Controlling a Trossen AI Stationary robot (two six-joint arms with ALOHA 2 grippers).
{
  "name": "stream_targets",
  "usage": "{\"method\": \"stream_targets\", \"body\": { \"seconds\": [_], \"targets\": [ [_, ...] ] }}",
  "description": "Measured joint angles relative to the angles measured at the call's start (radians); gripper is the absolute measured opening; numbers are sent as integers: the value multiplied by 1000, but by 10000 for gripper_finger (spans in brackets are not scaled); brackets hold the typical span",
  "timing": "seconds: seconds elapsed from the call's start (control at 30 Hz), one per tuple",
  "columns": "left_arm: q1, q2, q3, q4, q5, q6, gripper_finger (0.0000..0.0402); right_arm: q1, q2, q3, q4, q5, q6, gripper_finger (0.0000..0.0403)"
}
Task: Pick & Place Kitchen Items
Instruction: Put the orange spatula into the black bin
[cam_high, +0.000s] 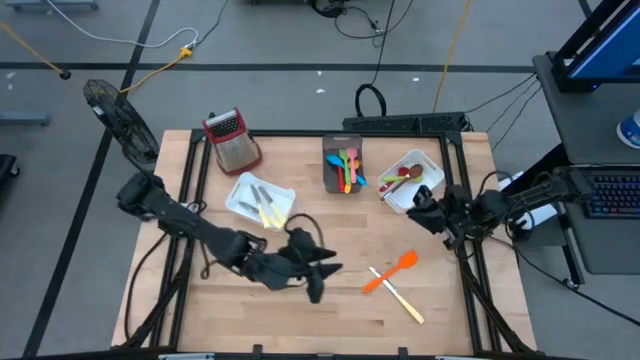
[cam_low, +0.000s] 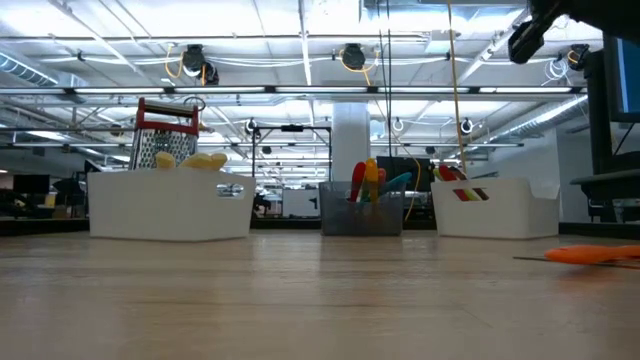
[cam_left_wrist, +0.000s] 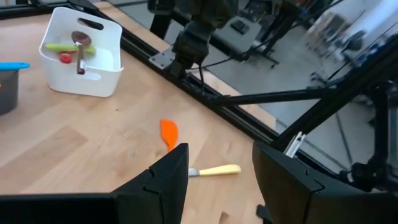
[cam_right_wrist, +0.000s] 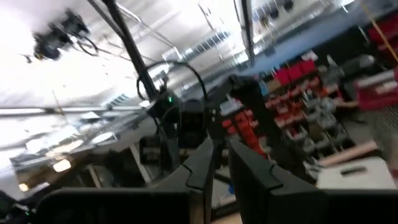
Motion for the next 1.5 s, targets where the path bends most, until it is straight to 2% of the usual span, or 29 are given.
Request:
{"method": "stream_targets", "body": {
  "seconds": [0.13, 0.2, 0.47, 0.7, 0.83, 0.93, 1.17, 1.5],
  "targets": [
    [15, 97, 161, -109, 1, -8, 182, 1, -79, 0, -25, -122, 37, 43],
    [26, 142, 218, -132, 14, -9, 182, 1, -126, 0, -68, -139, 49, 43],
    [68, 324, 378, -129, 199, -43, 182, 1, -313, 0, -298, -183, 189, 43],
    [92, 443, 454, -127, 268, -110, 182, 1, -402, 1, -523, -170, 198, 43],
    [112, 481, 455, -116, 269, -141, 182, 1, -408, 0, -720, -114, 188, 43],
    [128, 502, 455, -111, 286, -170, 182, 1, -407, 0, -797, -95, 150, 43],
    [139, 570, 456, 21, 317, -174, 182, 1, -408, 0, -699, -94, 22, 43],
    [140, 589, 455, 1, 315, -93, 182, 1, -408, 0, -644, -97, 0, 43]
  ]
}}
